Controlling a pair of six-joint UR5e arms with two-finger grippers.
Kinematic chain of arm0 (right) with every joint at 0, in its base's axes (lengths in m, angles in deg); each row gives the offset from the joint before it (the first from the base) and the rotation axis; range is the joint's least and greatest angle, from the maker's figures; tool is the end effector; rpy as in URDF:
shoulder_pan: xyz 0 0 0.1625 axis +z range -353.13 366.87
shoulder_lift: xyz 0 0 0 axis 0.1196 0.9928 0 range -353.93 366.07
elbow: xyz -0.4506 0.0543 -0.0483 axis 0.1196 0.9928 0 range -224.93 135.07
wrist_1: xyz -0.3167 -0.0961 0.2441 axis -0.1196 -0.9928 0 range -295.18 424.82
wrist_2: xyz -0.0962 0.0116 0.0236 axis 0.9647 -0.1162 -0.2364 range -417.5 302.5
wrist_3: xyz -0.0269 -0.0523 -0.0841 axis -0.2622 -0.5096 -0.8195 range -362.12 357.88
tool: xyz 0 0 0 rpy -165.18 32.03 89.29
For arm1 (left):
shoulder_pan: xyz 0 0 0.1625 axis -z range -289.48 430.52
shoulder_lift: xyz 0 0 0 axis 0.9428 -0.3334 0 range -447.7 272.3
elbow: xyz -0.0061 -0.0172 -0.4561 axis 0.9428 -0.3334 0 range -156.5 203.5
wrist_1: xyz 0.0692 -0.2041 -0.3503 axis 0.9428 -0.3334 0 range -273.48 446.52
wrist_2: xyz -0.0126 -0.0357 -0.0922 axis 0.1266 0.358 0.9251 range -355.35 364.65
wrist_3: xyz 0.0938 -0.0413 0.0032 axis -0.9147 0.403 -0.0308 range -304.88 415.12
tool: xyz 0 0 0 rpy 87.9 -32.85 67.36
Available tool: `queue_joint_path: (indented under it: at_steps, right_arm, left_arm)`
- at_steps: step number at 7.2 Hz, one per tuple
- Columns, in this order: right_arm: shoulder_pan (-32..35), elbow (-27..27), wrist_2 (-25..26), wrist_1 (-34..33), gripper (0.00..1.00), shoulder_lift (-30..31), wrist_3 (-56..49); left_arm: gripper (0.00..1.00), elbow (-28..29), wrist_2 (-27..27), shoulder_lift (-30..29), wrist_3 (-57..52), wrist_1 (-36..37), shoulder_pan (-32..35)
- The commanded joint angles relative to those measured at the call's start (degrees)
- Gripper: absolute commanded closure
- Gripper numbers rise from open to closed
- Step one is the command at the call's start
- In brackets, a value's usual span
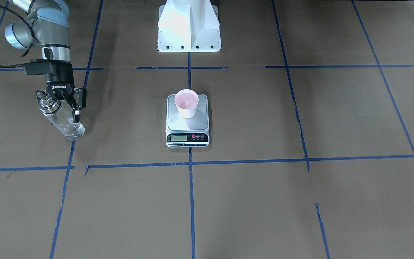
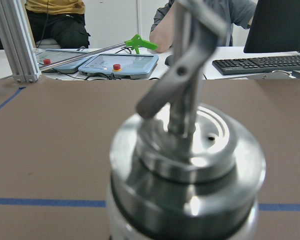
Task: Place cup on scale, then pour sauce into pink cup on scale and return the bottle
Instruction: 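Lower the bottle with the right gripper back to its original spot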
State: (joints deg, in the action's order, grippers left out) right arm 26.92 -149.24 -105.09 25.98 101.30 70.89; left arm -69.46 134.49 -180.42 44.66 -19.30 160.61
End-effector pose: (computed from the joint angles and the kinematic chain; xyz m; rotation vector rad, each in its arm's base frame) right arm -0.3607 -0.3472 0.5067 0.9546 -0.7380 0.4353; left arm -0.0684 -0.5302 0.6167 0.4228 0.6532 0.3023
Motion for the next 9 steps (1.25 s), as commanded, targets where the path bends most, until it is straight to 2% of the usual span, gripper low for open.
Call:
queue_joint_path:
  at_steps: [1,2,3,9]
  right_arm:
    - [0.69,0.17,-2.41,-1.75,1.00,1.01,0.90]
    - [1.12,-0.62,-3.99,-6.20,1.00,0.93,0.81]
    - [1.56,-1.41,-6.44,-7.47,1.00,1.02,0.81]
    - [1.48,-2.29,-7.43,-7.65,1.00,0.40,0.90]
  left_arm:
    - [0.00,0.06,0.06,0.00,0.00,-0.09,0.00]
    - [0.00,0.06,-0.03,0.00,0.00,0.00,0.00]
    - [0.00,0.06,0.06,0.00,0.00,-0.09,0.00]
    - [0.00,0.32,0.06,0.08,0.00,-0.09,0.00]
